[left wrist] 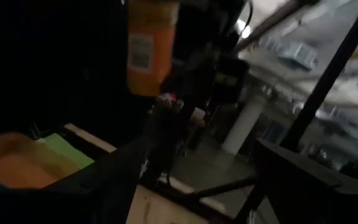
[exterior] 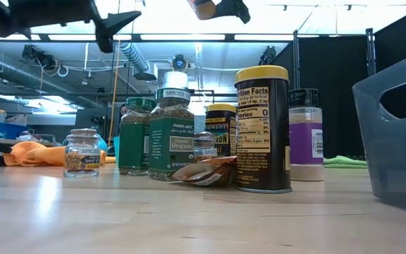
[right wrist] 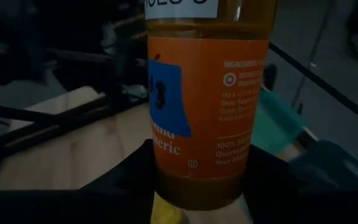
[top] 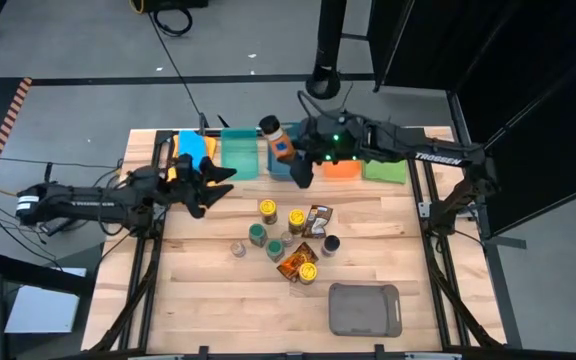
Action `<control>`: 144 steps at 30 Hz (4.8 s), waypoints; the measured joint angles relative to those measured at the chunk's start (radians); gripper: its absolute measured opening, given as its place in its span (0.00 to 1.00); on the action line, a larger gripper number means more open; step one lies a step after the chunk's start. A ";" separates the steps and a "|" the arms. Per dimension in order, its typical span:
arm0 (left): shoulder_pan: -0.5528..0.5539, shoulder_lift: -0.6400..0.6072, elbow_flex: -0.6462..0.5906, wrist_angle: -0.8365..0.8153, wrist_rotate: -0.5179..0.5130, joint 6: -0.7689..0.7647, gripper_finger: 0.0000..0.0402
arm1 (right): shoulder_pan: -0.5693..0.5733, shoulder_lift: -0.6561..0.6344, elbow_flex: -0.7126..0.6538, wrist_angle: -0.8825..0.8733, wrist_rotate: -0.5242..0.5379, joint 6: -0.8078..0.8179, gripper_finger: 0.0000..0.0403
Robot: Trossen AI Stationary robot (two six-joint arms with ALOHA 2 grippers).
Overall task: Sort spices by type
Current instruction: Put the right black seasoning bottle into the orange transparent bin
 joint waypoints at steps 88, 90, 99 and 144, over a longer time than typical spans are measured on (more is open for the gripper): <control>0.072 0.392 0.291 0.128 0.087 0.171 0.50 | 0.074 0.072 0.000 0.137 -0.049 -0.121 0.68; 0.073 0.392 0.291 0.127 0.087 0.171 0.50 | 0.069 0.057 0.000 0.125 -0.048 -0.122 0.69; 0.072 0.392 0.291 0.112 0.102 0.171 0.50 | 0.023 -0.038 0.000 0.145 -0.042 -0.204 0.69; 0.072 0.392 0.291 0.025 0.105 0.175 0.49 | 0.019 0.076 -0.001 0.409 -0.113 -0.145 0.90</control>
